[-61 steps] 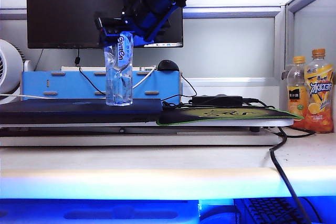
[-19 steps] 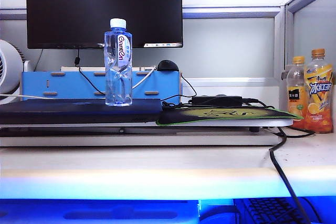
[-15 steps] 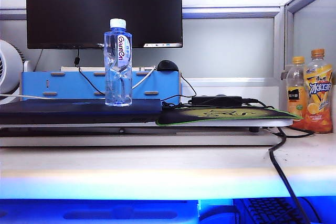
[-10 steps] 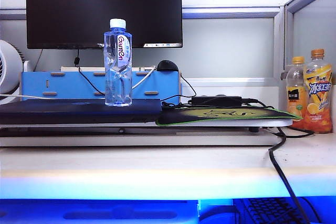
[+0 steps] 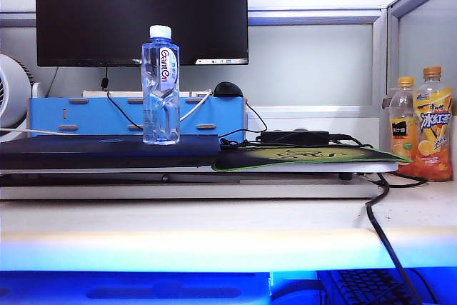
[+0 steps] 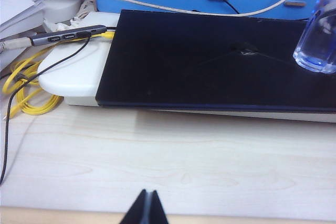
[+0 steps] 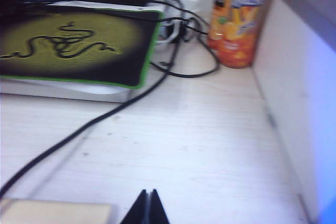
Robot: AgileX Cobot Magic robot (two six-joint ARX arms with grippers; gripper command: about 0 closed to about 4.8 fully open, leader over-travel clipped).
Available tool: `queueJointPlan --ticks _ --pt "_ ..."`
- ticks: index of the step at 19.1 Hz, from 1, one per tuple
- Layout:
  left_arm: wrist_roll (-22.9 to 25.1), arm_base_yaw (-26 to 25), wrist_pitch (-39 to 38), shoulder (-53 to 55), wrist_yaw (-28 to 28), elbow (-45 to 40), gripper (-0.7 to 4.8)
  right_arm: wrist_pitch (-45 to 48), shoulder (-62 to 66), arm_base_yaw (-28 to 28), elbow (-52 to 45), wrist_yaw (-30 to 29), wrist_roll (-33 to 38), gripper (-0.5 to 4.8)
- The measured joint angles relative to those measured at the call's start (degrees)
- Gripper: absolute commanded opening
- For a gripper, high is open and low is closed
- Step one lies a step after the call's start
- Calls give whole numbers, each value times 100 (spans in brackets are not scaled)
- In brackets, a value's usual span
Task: Pick up the mineral water bottle and place it on the laptop.
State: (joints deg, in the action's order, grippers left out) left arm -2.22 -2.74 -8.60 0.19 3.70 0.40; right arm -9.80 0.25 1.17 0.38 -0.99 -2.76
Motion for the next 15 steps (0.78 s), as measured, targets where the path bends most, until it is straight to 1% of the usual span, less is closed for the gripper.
queueJointPlan --ticks 3,15 --pt "0 0 0 0 0 0 -2 -2 0 -7 0 221 0 -1" --pt "0 0 0 0 0 0 -2 -2 0 -2 0 232 0 0"
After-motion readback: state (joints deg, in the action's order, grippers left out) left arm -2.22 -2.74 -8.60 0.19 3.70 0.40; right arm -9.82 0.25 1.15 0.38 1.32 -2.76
